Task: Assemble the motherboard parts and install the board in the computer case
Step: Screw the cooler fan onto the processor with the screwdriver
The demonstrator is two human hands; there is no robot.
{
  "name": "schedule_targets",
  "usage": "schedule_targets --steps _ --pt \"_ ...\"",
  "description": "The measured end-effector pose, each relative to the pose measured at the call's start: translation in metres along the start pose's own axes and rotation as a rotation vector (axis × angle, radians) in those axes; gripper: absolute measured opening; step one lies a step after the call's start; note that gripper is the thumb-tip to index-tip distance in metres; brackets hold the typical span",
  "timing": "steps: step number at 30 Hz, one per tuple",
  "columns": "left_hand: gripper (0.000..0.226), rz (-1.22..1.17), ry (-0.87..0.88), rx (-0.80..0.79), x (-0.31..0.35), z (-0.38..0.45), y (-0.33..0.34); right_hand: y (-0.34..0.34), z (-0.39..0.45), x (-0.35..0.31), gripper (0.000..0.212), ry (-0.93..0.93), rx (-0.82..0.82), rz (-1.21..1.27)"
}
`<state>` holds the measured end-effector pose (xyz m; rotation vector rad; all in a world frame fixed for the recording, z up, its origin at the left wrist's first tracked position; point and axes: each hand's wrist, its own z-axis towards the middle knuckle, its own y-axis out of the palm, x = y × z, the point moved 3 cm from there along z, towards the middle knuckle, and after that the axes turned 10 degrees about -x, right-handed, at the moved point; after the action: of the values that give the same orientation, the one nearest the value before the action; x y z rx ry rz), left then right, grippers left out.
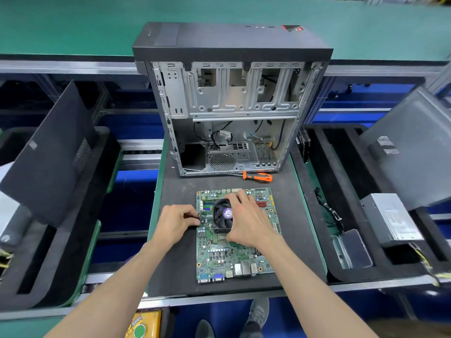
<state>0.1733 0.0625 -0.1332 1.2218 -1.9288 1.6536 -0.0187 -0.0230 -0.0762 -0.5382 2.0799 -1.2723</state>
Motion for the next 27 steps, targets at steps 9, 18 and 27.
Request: schedule_targets --steps 9,18,27 --pt "0.026 0.012 -0.008 -0.016 -0.005 0.001 0.005 0.003 0.001 0.001 0.084 0.002 -0.002 -0.006" --pt "0.026 -0.003 0.003 -0.033 -0.007 0.002 0.005 0.005 0.000 0.003 0.083 -0.008 -0.001 0.070" --pt "0.019 -0.022 0.019 -0.019 -0.009 -0.001 0.004 0.004 0.002 0.003 0.085 -0.017 0.011 0.072"
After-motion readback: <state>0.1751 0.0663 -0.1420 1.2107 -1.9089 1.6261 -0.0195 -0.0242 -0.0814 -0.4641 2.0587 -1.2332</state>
